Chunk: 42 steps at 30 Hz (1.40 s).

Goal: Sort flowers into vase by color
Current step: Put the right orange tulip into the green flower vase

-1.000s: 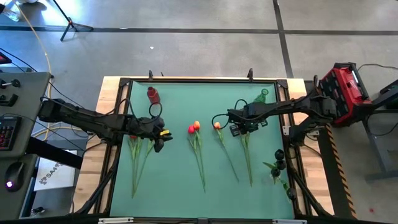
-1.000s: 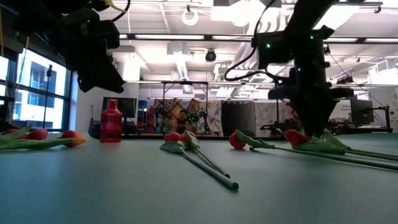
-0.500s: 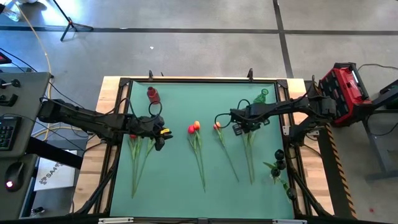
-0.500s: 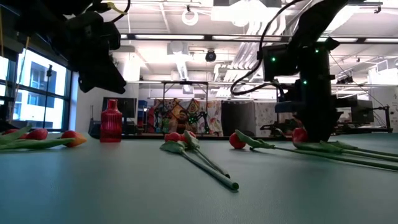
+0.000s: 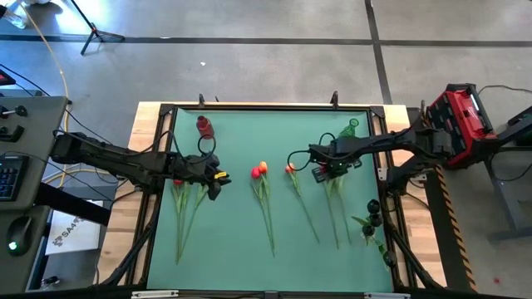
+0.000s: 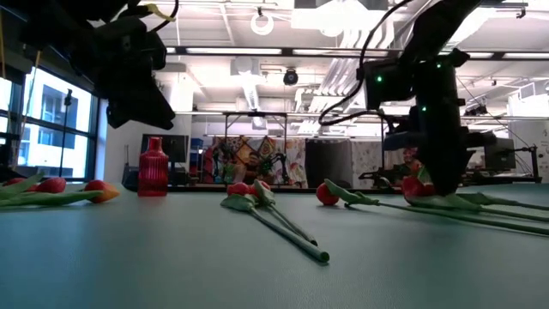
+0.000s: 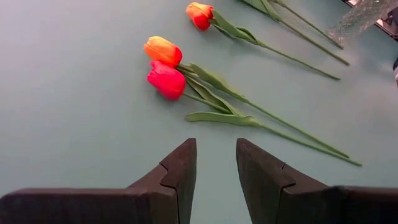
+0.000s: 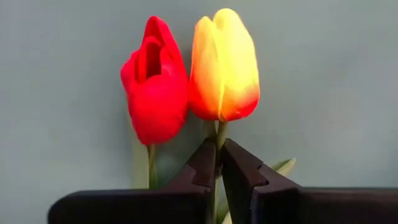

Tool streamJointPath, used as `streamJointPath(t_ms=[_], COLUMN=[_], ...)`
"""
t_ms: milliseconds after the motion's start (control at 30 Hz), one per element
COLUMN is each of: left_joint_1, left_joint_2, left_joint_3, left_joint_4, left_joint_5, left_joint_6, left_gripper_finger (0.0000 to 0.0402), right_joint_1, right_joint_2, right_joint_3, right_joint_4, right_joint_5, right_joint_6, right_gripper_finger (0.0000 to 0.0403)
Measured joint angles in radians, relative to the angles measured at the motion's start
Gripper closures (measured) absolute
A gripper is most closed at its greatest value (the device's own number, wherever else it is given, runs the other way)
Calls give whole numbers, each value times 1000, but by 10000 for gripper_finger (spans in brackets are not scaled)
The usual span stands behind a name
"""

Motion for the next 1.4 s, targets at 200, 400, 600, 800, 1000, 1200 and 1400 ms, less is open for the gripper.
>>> streamJointPath(t_ms=[200, 400, 600, 800, 1000, 1200, 1400], left_joint_1=[0, 0, 12, 26, 26, 25, 25], left_joint_2=[0, 0, 0, 0, 0, 0, 0], left_joint_3=[0, 0, 1, 1, 1, 1, 1], left_joint_4=[0, 0, 0, 0, 0, -1, -1], left_joint_5=[-9, -41, -60, -55, -53, -53, -52], left_joint_6=[0, 4, 6, 8, 8, 7, 0], left_gripper_finger=[298, 298, 298, 298, 298, 298, 298], right_joint_1=[-6, -7, -29, -46, -46, -46, -48], right_joint_2=[-101, -217, -204, -141, -61, 7, 37], right_joint_3=[0, 1, 0, 0, -1, -1, -1], right_joint_4=[-31, -70, -136, -52, -35, 15, 67], right_joint_5=[30, 124, 197, 125, 102, 82, 72], right_joint_6=[27, 114, 176, 86, 20, -8, -37], right_gripper_finger=[377, 336, 316, 315, 316, 316, 324])
